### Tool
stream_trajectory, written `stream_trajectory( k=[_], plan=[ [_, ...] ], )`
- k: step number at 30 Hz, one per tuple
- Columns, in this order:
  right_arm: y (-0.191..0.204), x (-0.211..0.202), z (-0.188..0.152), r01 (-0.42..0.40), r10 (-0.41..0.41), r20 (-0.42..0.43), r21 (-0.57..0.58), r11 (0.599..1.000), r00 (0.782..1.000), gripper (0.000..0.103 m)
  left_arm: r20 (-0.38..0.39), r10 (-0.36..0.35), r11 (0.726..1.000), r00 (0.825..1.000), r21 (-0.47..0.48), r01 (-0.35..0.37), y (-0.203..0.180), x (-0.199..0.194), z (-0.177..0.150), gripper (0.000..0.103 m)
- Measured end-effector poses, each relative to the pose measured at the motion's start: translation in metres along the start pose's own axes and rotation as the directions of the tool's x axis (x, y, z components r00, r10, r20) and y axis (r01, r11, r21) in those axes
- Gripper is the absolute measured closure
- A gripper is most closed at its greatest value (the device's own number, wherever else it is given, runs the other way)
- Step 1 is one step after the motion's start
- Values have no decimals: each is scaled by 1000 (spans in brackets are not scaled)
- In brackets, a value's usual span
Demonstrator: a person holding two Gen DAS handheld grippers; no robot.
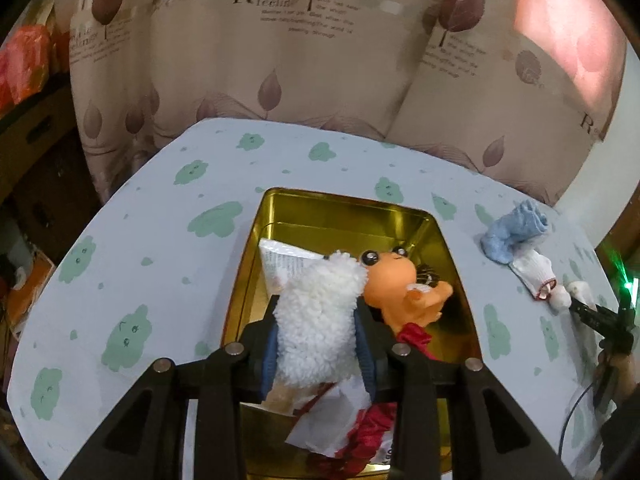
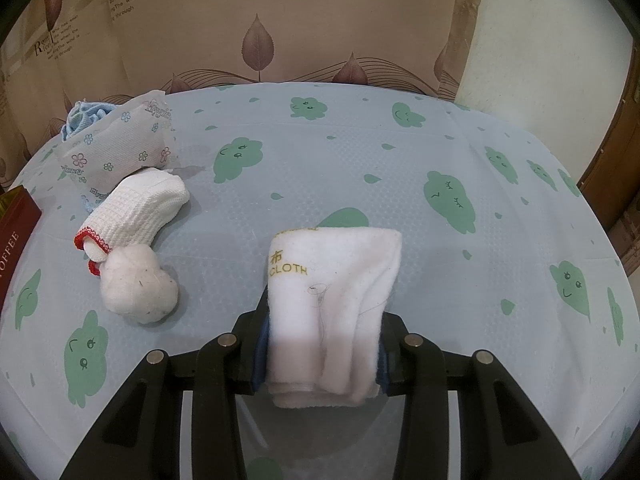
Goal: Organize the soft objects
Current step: 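Carry the fluffy white sock into the tin box and open the left gripper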
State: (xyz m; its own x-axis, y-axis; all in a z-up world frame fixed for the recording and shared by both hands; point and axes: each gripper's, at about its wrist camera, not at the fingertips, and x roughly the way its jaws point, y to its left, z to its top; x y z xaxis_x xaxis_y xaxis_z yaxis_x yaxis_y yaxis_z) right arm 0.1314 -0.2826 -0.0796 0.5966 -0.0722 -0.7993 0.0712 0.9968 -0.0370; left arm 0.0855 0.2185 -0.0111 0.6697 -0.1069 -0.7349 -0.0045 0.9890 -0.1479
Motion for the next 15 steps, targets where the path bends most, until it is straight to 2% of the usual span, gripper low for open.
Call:
stream_trajectory(
  k=[6,10,15],
  plan=[
    [0,0,0,1,-1,0,0,1000,1000,65,-17,-6,999,1000,50,7,-11,5,-3,67],
    [0,0,0,2,-2,0,0,1000,1000,64,-26,23,996,999,87,-21,-17,8,-5,48],
    [-2,0,0,1,-1,0,2,1000,1000,63,-37,-5,996,999,92,9,-18,6,-6,44]
  ],
)
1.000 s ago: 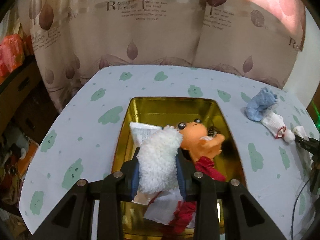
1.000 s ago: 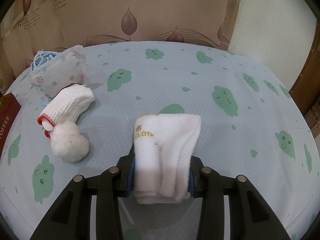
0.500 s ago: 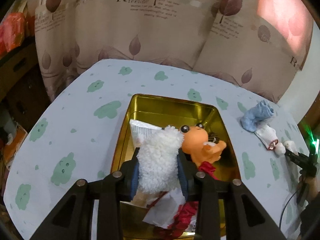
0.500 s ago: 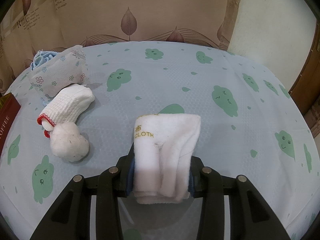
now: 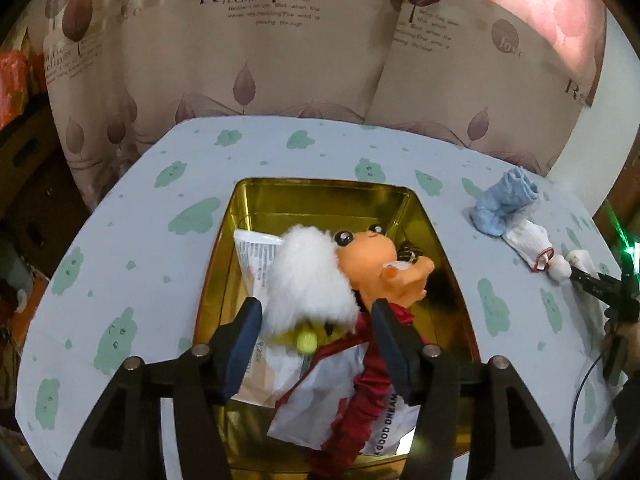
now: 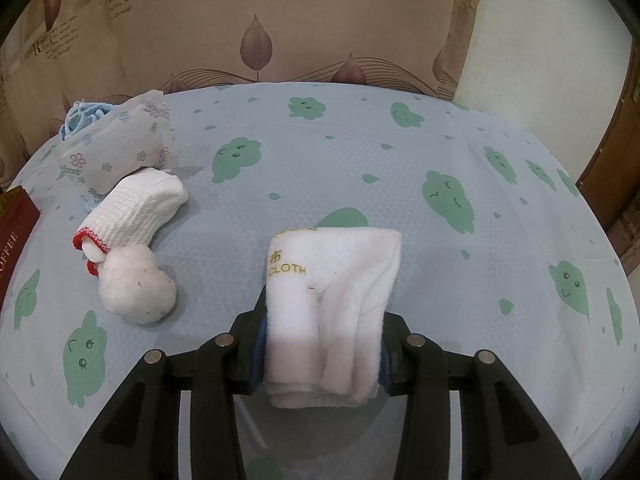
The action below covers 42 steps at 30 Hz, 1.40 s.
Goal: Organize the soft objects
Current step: 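Carry the fluffy white sock into the tin box and open the left gripper, then lower the white CLOTH towel into the tin box and open the right gripper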
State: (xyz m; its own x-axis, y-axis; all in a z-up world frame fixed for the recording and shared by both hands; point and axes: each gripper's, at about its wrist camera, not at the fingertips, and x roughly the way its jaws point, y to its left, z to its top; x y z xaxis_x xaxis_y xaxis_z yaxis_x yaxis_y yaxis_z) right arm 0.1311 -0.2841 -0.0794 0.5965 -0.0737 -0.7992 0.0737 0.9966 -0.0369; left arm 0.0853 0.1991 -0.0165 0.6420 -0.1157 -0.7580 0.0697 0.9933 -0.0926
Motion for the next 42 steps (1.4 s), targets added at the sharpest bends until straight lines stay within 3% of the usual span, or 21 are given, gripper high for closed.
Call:
stream_trajectory(
  k=[16,25,29,36,42],
  plan=[
    [-5,-1,-1,-3,3,1,1,1000,1000,63,82,119,992,990,36,-122,-1,-33,-7,44],
    [2,-9,-3,30,-30,10,11,999,999,74,124,151,989,981,-19,-149,19,-44,-23,44],
    [19,-18,-5,39,-40,33,7,999,999,74,174,203,979,964,-67,-194,31,-51,-21,44],
    [60,-37,3,-26,29,53,-61,998,998,74,123,193,976,973,-129,-177,47,-45,-20,43],
    [102,-57,5,-106,114,68,-117,988,991,74,110,220,968,969,-151,-202,52,-43,-20,43]
  ],
)
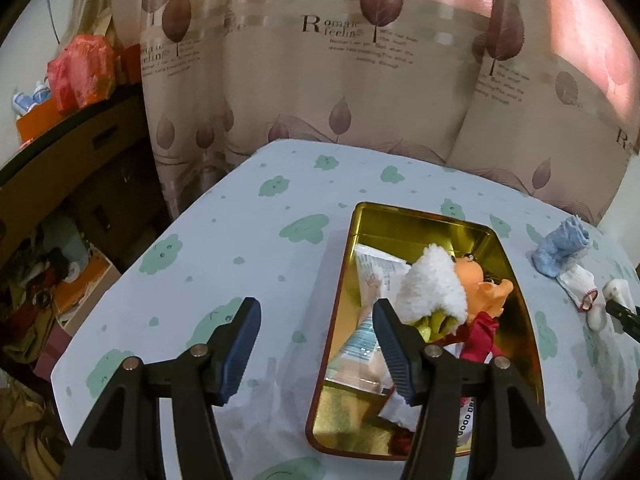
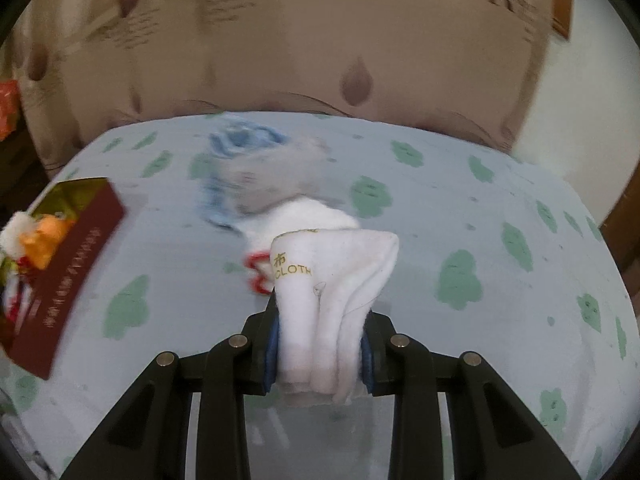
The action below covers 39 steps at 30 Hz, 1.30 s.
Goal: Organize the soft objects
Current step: 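Lower the white CLOTH towel into the tin box and open the right gripper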
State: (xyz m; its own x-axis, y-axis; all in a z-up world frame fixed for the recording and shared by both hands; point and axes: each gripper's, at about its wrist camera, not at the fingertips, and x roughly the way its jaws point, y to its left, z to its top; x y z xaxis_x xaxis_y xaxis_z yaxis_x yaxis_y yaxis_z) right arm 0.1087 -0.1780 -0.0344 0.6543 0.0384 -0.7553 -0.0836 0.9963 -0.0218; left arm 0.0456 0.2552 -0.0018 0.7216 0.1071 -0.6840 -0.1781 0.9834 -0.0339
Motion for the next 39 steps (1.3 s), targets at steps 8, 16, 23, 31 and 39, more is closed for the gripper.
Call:
stream_trajectory(
  k=[8,16,23,31,39],
  plan=[
    [70,-25,10,-152,154,13,-112,982,988,74,-15,23,999,1000,-41,-24,10,5,1,43],
    [150,-42,13,-310,315,-17,-223,924,949,74,-25,35,994,999,-98,-37,22,6,1,43],
    [212,-39,9,-380,380,-63,-317,869,923,74,-44,42,988,998,-149,-48,33,10,1,43],
    [255,-20,4,-410,397,-113,-352,841,911,74,-43,50,985,998,-162,-56,37,10,1,43],
    [276,-2,9,-406,392,-115,-355,842,913,74,-42,48,986,998,-160,-55,36,10,1,43]
  ],
)
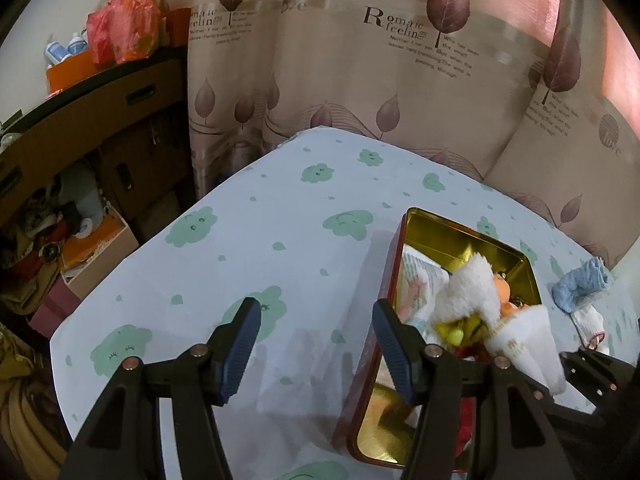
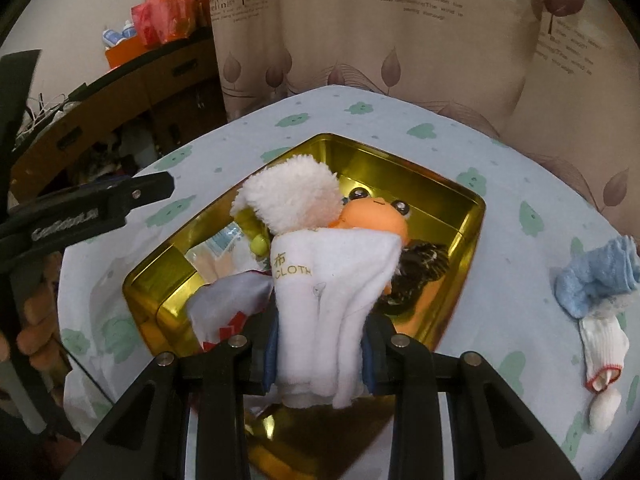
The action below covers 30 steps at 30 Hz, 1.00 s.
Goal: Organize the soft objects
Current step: 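Lower the white CLOTH towel into the tin box and open the right gripper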
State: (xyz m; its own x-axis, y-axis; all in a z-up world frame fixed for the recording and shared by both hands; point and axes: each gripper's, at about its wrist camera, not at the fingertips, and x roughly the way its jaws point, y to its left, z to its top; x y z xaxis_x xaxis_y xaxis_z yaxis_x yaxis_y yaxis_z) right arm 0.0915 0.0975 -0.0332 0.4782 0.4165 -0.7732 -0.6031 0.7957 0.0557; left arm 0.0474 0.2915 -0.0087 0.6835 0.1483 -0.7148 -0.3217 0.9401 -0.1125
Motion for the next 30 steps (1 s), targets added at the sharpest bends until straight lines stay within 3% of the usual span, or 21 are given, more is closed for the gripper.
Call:
stream_trajectory(
  k=[7,16,25,30],
  plan=[
    [-1,12,4,6,-6,3,14,1000,1000,72,-1,-5,1000,1000,-3,5,0,0,0,43],
    [-4,1,0,-19,18,21,31,999,1000,36,2,-4,1000,1000,5,4,-2,0,-1,43],
    [-20,-44,-8,-13,8,87,59,998,996,35,12,-1,1000,1000,7,1,-3,-1,-2,43],
    [-58,-67,-24,62,-73,102,100,993,992,35,17,0,1000,1000,13,0,-4,-2,-2,43]
  ],
)
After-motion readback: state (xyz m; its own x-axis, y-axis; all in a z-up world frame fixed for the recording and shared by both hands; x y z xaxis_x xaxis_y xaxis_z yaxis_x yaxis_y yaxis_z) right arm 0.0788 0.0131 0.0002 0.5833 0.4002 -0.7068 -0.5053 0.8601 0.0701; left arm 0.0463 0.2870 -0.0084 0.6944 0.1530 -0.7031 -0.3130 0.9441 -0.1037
